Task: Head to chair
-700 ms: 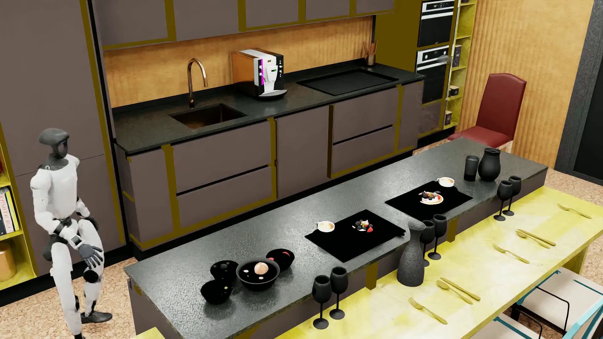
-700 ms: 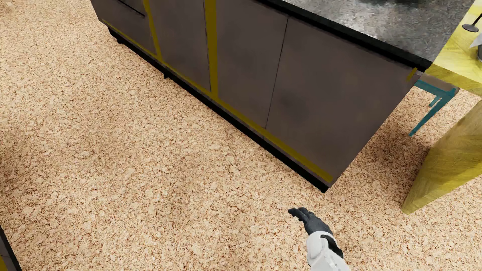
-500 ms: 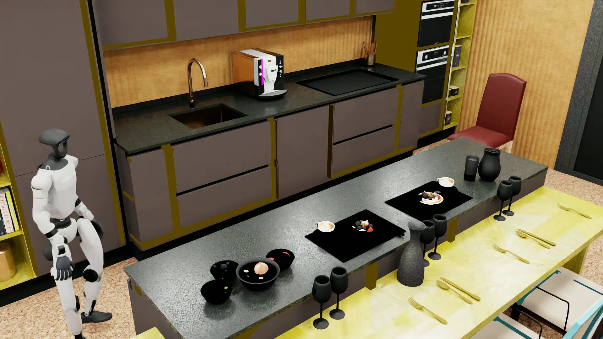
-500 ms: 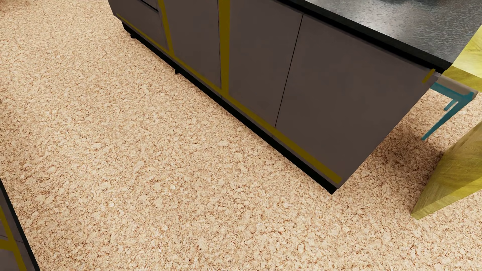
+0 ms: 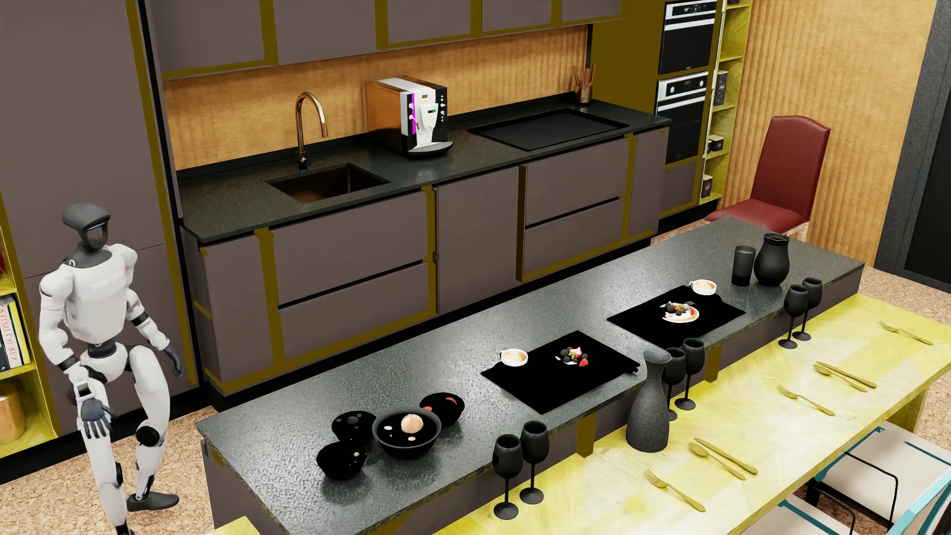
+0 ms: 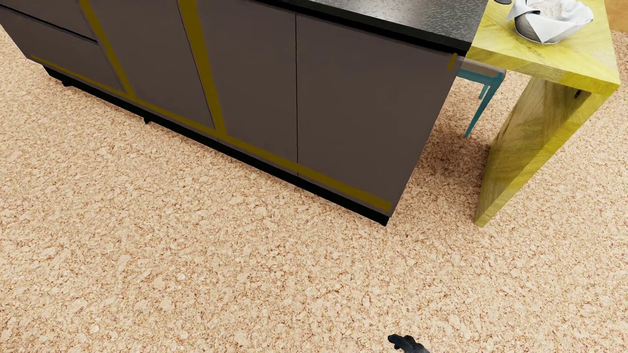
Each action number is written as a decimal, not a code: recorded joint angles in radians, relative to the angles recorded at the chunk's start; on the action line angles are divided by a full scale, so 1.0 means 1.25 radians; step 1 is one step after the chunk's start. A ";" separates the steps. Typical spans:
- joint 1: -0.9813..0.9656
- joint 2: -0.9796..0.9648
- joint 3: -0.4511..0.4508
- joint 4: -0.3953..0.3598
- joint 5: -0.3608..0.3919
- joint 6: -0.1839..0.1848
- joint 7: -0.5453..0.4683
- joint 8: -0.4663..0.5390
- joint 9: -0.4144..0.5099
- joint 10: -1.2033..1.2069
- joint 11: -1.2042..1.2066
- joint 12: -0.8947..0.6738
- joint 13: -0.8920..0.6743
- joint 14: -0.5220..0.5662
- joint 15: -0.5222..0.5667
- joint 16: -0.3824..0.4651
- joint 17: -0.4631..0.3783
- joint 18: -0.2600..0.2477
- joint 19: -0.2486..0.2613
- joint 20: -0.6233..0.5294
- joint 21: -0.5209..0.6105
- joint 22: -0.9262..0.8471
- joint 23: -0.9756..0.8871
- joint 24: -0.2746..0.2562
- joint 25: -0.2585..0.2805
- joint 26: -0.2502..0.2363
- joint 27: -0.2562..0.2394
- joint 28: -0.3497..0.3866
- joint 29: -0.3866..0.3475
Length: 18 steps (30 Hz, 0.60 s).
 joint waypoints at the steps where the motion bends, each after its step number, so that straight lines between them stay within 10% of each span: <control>1: 0.004 -0.001 0.000 0.002 0.005 0.003 0.008 0.009 0.000 0.003 0.000 -0.002 -0.007 -0.009 0.002 0.000 0.004 0.001 0.002 -0.011 0.009 -0.003 -0.013 0.007 -0.013 -0.004 -0.004 -0.004 0.010; 5: 0.018 0.000 0.004 0.002 0.008 0.015 0.021 0.027 -0.004 0.004 0.006 -0.012 -0.014 -0.037 0.007 -0.010 0.007 0.008 0.011 -0.037 0.028 -0.036 -0.005 0.021 -0.085 -0.014 0.002 -0.026 -0.024; 13: 0.010 0.003 0.023 -0.034 -0.017 0.044 -0.007 0.019 -0.018 -0.019 -0.019 0.104 -0.054 -0.065 0.041 -0.016 0.025 0.023 0.078 -0.023 -0.018 -0.132 -0.025 -0.026 -0.028 -0.016 -0.012 -0.011 -0.154; 16: -0.007 -0.009 0.030 -0.058 -0.045 0.058 -0.050 0.031 -0.023 -0.015 -0.001 0.155 -0.107 -0.078 0.070 -0.019 0.032 0.031 0.085 -0.017 -0.010 -0.121 -0.063 -0.034 0.024 -0.013 0.001 0.001 -0.007; 18: -0.016 -0.067 0.022 -0.080 -0.047 0.068 -0.097 0.141 -0.021 -0.008 0.083 0.179 -0.136 -0.086 0.069 -0.027 0.021 0.055 -0.047 0.002 0.019 -0.114 -0.091 -0.048 0.000 -0.036 -0.001 0.030 0.071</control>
